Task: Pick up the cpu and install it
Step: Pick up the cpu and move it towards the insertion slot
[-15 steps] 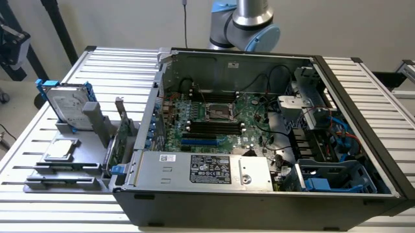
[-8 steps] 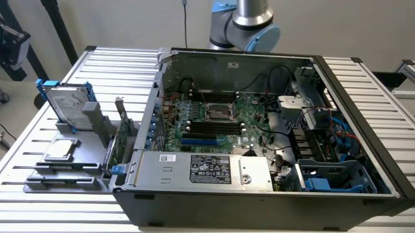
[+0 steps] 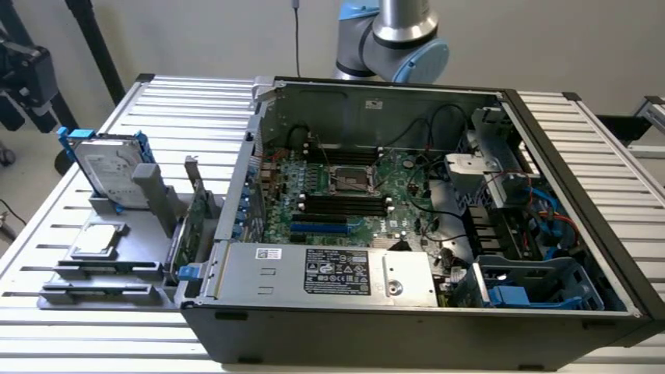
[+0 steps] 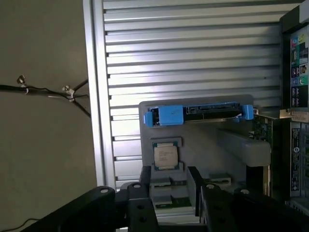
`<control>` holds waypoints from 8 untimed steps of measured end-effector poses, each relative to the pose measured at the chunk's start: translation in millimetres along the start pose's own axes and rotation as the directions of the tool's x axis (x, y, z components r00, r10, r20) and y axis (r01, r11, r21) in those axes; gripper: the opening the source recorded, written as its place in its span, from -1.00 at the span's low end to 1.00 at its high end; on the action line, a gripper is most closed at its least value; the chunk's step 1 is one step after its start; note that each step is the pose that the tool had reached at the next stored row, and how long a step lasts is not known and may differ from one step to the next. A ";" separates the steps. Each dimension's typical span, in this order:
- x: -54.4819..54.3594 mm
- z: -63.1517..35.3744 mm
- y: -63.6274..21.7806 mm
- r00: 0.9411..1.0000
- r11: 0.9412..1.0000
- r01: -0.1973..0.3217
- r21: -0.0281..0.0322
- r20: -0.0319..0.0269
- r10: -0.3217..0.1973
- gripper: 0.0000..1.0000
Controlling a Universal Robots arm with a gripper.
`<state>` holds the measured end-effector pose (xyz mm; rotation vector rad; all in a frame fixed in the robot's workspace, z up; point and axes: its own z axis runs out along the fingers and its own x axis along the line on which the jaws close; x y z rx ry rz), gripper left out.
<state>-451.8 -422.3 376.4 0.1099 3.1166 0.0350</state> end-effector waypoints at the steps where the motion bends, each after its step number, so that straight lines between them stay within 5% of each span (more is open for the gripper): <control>1: 0.0 1.7 -0.2 1.000 1.000 0.000 0.000 0.000 0.000 -0.05; 5: 0.1 9.1 -1.0 1.000 1.000 0.000 0.000 0.000 0.000 0.31; 8: 0.1 14.5 -1.6 1.000 1.000 0.000 0.000 0.000 0.000 0.31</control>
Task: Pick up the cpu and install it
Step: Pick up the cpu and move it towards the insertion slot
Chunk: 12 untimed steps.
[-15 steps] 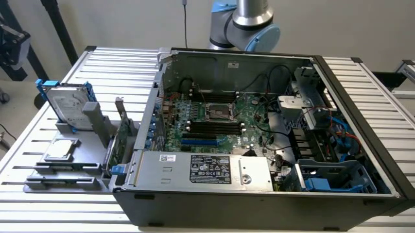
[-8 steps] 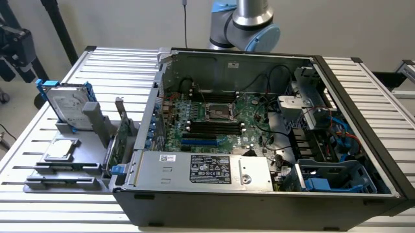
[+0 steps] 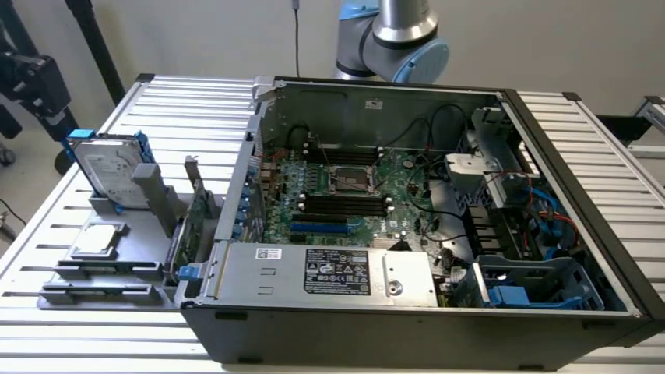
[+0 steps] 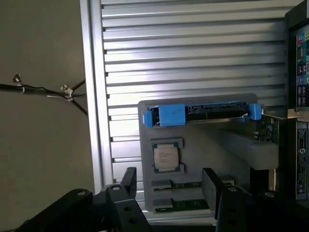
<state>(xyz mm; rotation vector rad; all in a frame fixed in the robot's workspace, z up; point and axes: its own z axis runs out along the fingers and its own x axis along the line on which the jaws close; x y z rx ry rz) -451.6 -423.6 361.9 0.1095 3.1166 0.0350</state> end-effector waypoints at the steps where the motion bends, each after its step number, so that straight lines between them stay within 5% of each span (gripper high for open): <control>1: 0.0 1.9 -0.2 1.000 1.000 0.000 0.000 0.000 0.000 0.31; 12: -2.0 21.9 -1.7 1.000 1.000 0.006 0.000 0.000 -0.006 0.31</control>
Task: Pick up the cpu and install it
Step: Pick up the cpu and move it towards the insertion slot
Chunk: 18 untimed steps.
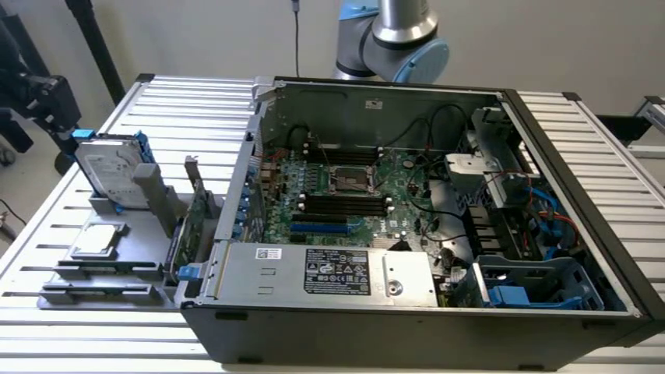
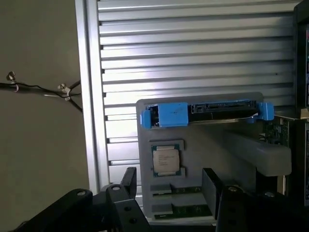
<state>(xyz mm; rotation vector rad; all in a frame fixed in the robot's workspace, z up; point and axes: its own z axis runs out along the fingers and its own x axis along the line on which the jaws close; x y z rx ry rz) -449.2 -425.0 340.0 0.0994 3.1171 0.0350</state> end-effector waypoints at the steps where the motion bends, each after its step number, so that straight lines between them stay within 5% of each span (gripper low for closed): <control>1: -0.6 1.7 -0.1 1.000 1.000 0.001 0.000 0.000 -0.001 0.31; 8: -8.1 14.7 -3.6 1.000 1.000 0.019 0.000 0.000 -0.019 0.31; 18: -9.9 32.4 -23.9 1.000 1.000 0.030 -0.001 -0.001 -0.030 0.31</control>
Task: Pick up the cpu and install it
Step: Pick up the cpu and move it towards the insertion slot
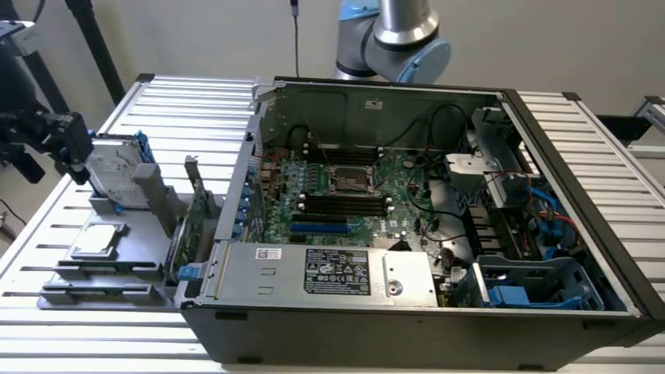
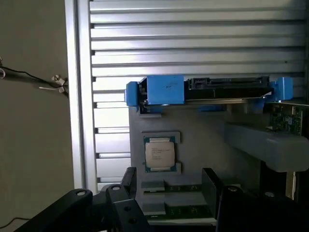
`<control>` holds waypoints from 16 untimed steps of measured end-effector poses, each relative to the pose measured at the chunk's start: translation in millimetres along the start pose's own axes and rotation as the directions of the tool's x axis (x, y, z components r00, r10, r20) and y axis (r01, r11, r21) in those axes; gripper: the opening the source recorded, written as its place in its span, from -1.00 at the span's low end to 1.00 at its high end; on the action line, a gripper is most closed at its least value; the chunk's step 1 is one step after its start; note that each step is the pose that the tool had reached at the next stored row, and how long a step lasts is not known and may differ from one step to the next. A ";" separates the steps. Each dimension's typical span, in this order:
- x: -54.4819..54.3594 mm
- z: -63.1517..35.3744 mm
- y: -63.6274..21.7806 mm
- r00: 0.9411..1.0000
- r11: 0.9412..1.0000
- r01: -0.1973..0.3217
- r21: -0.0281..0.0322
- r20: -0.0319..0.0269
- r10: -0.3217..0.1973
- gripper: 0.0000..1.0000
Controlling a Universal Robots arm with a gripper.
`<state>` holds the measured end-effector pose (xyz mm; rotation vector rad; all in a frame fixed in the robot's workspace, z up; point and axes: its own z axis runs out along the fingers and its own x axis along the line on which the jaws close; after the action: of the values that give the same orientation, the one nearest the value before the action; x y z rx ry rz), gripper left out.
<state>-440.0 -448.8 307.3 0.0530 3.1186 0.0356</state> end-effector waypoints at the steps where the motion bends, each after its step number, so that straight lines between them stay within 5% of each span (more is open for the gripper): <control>1: -0.1 1.7 -2.0 1.000 1.000 0.001 0.000 0.000 -0.001 0.31; 8: -1.2 14.3 -14.9 1.000 1.000 0.009 0.000 0.000 -0.009 0.31; 16: -1.6 28.7 -18.4 1.000 1.000 0.013 0.000 0.000 -0.013 0.31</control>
<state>-438.4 -466.6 278.2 0.0332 3.1190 0.0358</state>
